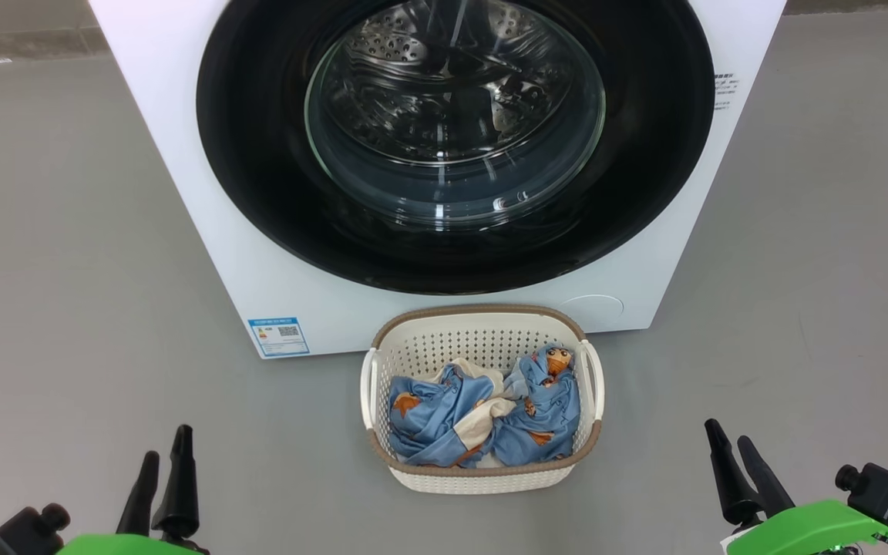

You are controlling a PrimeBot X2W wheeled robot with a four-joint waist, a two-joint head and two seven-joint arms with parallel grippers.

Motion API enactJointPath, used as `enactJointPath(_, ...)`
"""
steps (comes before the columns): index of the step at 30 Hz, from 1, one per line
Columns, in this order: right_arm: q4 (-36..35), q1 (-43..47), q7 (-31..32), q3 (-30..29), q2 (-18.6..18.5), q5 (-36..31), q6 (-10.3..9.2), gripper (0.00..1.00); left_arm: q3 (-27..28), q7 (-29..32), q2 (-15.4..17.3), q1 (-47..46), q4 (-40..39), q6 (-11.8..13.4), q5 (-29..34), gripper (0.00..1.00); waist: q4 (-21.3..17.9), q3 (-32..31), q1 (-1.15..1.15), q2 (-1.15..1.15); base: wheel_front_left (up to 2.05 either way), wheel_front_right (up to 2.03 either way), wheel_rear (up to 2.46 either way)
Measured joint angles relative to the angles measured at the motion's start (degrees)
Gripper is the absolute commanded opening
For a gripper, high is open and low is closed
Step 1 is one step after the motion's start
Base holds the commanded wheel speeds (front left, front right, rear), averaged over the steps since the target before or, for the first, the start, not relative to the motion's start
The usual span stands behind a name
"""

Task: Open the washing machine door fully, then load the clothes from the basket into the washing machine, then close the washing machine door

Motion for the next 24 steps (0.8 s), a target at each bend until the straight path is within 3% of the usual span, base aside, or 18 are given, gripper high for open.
enactJointPath(24,0.5,-1.1,-3.9,1.5,-1.3,-14.2,0.0,1.0,-1.5,-4.0,1.4,0.0,-1.6,0.0,12.6,1.0,-0.3,0.6,0.0,0.0,0.0,0.0,0.0)
